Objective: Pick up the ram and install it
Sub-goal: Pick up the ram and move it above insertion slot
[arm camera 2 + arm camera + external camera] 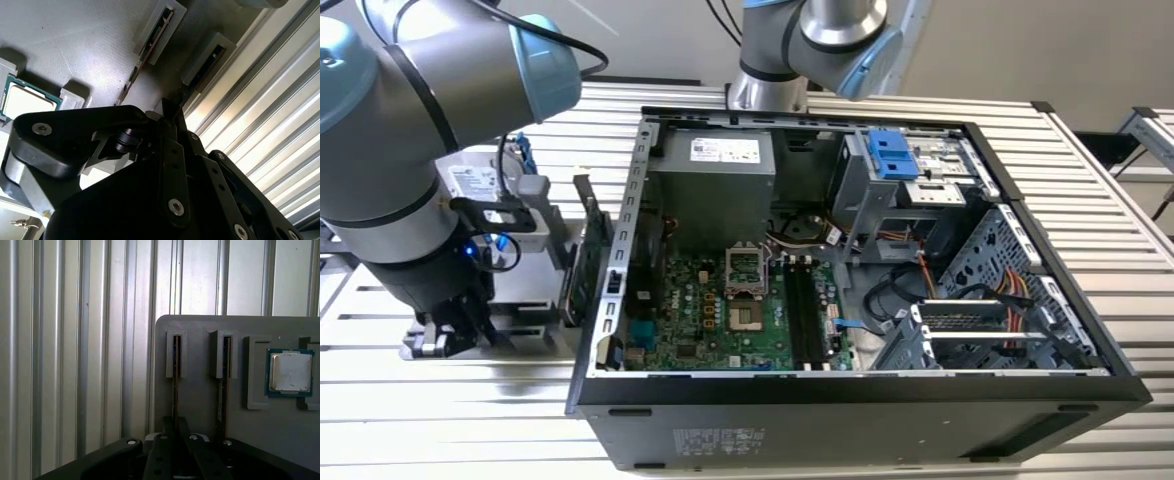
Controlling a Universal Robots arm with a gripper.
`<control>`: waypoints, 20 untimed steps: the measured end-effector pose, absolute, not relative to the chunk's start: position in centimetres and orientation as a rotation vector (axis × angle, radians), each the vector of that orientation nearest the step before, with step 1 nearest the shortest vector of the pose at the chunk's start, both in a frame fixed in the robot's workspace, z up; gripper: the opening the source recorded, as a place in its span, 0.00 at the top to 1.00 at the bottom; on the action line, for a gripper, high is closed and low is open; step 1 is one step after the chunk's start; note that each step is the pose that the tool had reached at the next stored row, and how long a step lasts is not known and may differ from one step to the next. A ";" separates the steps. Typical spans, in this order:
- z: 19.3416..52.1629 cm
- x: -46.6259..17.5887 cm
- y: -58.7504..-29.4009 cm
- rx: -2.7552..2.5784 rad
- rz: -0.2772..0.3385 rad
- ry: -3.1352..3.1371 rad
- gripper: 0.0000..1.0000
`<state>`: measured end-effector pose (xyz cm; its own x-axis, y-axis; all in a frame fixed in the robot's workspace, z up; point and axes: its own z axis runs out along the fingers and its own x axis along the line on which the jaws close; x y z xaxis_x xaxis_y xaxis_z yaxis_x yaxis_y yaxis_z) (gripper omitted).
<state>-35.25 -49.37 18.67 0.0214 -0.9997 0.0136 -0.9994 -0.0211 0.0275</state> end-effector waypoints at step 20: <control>19.3 -35.3 -49.4 2.224 -0.015 -2.177 1.00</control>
<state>-35.25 -49.37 19.34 0.0214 -0.9997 0.0137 -0.9994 -0.0210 0.0273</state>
